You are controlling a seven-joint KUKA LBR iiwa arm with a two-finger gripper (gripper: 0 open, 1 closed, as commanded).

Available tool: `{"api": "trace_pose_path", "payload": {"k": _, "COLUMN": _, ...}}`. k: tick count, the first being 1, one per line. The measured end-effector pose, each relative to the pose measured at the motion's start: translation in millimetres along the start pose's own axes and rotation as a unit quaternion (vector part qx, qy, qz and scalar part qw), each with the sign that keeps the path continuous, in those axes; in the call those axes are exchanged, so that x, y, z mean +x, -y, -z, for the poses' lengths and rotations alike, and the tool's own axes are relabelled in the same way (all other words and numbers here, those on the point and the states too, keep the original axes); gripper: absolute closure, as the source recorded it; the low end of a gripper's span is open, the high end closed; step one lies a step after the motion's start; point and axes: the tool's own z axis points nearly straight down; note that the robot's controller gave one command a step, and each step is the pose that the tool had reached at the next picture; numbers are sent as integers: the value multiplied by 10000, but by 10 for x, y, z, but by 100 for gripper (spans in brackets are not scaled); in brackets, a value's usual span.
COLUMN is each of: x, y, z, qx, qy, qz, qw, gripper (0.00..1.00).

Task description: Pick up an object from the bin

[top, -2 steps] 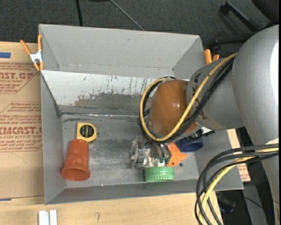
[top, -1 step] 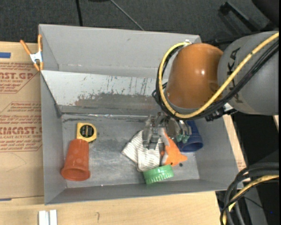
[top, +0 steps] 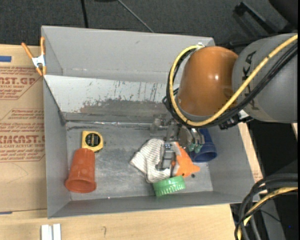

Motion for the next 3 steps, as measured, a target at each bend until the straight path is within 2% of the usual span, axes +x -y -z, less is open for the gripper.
{"api": "trace_pose_path", "payload": {"k": 1, "x": 0, "y": 1, "z": 0, "qx": 0, "qy": 0, "qz": -1, "qw": 10000, "gripper": 0}}
{"api": "trace_pose_path", "payload": {"k": 2, "x": -50, "y": 136, "z": -543, "qx": 2, "qy": 39, "qz": 206, "qw": 9998, "gripper": 0}}
{"api": "trace_pose_path", "payload": {"k": 3, "x": -152, "y": 221, "z": -1169, "qx": 2, "qy": -2, "qz": 322, "qw": 9995, "gripper": 100}}
